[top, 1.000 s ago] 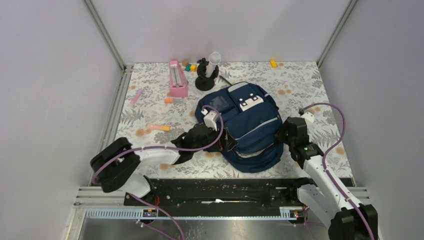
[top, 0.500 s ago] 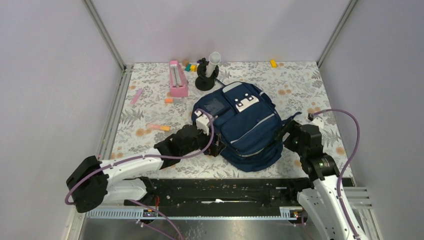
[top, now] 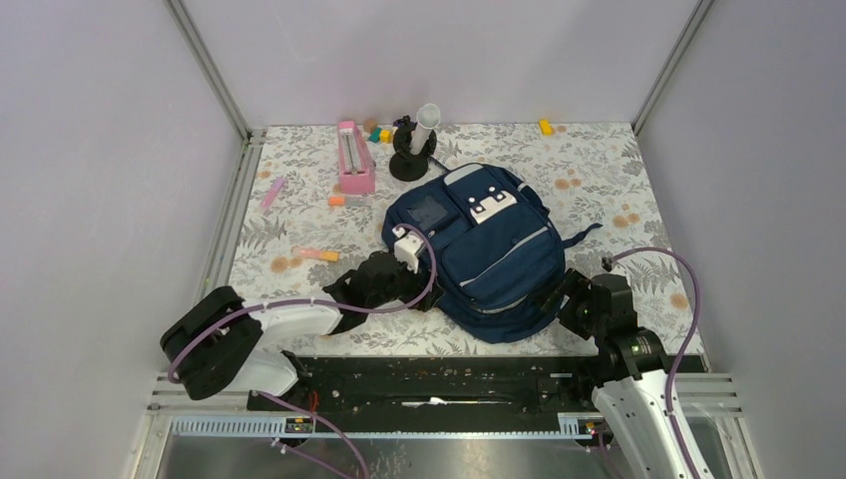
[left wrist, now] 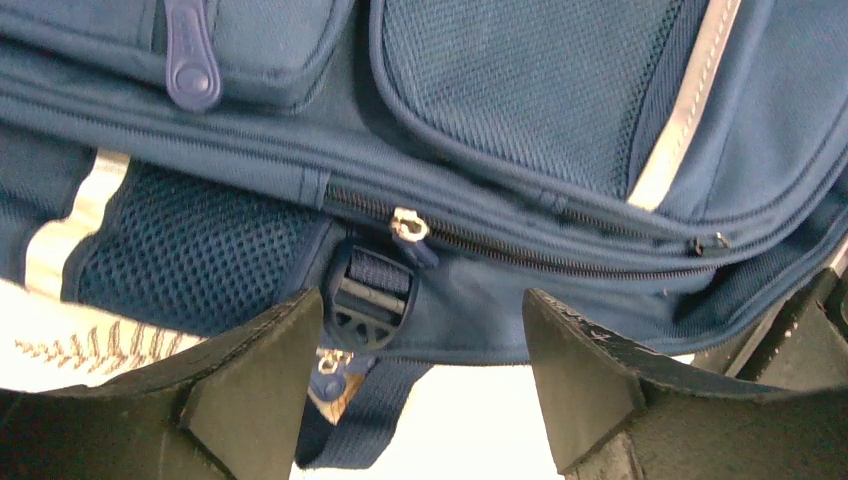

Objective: Pack the student bag
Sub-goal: Zip the student bag at the center of the board.

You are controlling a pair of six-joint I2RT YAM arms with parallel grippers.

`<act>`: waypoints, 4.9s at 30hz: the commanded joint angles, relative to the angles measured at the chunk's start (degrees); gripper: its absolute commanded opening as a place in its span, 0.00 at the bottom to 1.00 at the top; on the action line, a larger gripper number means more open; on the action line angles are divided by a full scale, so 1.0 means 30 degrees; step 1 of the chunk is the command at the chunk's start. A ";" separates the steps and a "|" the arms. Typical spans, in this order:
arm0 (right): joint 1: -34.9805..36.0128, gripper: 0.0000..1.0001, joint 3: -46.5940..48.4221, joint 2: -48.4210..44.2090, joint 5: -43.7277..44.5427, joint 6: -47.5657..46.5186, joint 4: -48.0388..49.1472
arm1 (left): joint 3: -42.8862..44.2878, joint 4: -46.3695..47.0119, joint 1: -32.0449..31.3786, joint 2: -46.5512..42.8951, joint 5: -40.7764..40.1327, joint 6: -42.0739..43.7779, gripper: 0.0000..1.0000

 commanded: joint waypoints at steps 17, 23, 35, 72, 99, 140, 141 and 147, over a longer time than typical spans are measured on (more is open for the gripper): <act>0.0089 0.85 -0.0580 0.0423 -0.1466 0.1166 0.2008 | 0.1315 0.2955 0.0334 0.2116 0.1702 0.2219 0.74; 0.0090 0.86 -0.0479 0.0329 -0.1590 0.1189 0.1990 | 0.1097 0.2662 0.0387 0.2039 0.1741 0.3181 0.72; 0.0089 0.86 -0.0507 0.0019 -0.1773 0.1277 0.1989 | 0.1209 0.2857 0.0405 0.2745 0.1196 0.3845 0.53; 0.0089 0.88 -0.1115 -0.0179 -0.1708 0.1203 0.2518 | 0.2936 0.0541 0.0409 0.2166 0.6609 0.1924 0.00; 0.0104 0.59 -0.3258 0.0171 -0.3269 0.2356 0.5595 | 0.1553 0.6191 0.0068 0.3592 1.1465 -0.3506 0.00; 0.8162 0.00 -0.3153 0.4804 0.1465 0.6453 1.3425 | 0.2699 0.6862 -0.5322 0.3692 0.1844 -0.9030 0.00; 0.8558 0.00 -0.3015 0.5205 0.1748 0.6497 1.3927 | 0.2639 0.6857 -0.5361 0.3618 0.1700 -0.9084 0.00; 0.9990 0.00 -0.2385 0.6774 0.2731 0.6519 1.5021 | 0.2431 0.6604 -0.5458 0.3331 0.1226 -0.9221 0.00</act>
